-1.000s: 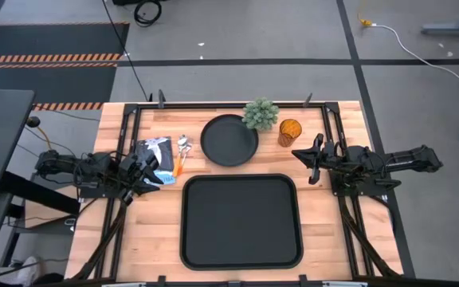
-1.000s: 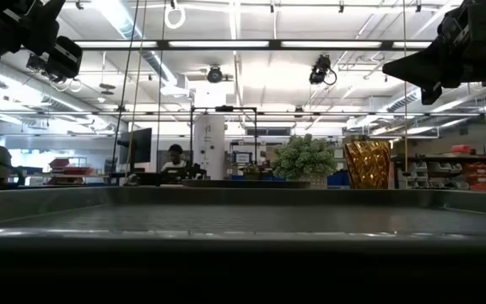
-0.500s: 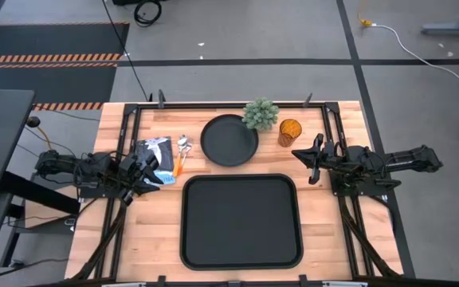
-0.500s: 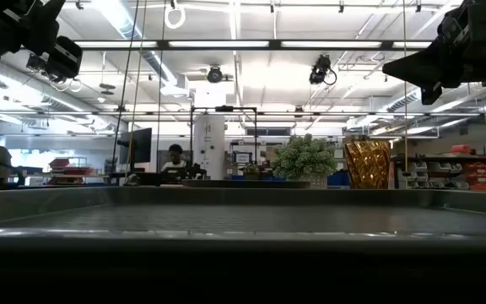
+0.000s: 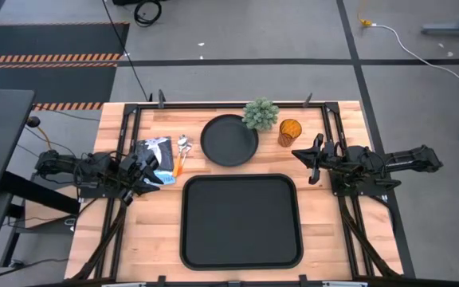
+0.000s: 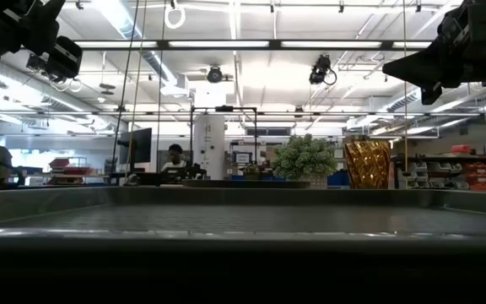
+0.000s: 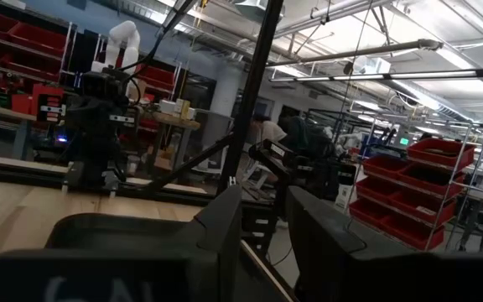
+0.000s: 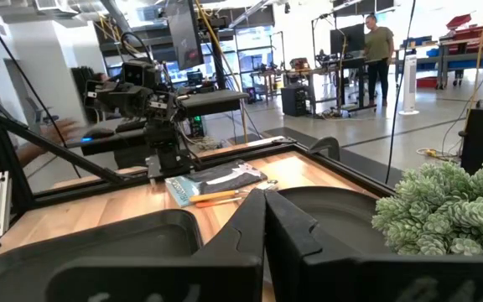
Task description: Pick and place plate/cup/fork/spoon on tray
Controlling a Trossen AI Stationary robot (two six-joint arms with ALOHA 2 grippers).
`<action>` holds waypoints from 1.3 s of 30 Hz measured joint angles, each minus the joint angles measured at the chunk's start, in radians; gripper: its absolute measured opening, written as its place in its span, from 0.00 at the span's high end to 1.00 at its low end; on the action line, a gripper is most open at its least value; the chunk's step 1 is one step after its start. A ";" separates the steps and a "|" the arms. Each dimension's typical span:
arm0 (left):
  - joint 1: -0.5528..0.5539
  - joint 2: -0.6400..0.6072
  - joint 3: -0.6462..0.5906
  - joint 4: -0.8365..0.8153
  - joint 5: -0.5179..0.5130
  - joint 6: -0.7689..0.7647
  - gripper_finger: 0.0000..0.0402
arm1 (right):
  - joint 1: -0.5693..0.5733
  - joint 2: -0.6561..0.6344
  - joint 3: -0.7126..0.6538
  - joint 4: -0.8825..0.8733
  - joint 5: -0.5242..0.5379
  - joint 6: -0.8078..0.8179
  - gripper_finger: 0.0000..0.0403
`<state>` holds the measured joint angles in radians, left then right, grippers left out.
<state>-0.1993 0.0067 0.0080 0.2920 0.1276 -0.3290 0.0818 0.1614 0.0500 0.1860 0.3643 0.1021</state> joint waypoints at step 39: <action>0.000 -0.001 0.000 0.107 -0.007 -0.093 0.74 | 0.000 0.000 0.000 0.000 0.000 0.000 0.98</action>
<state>-0.1994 0.0059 0.0081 0.3990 0.1207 -0.4219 0.0814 0.1612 0.0502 0.1860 0.3645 0.1024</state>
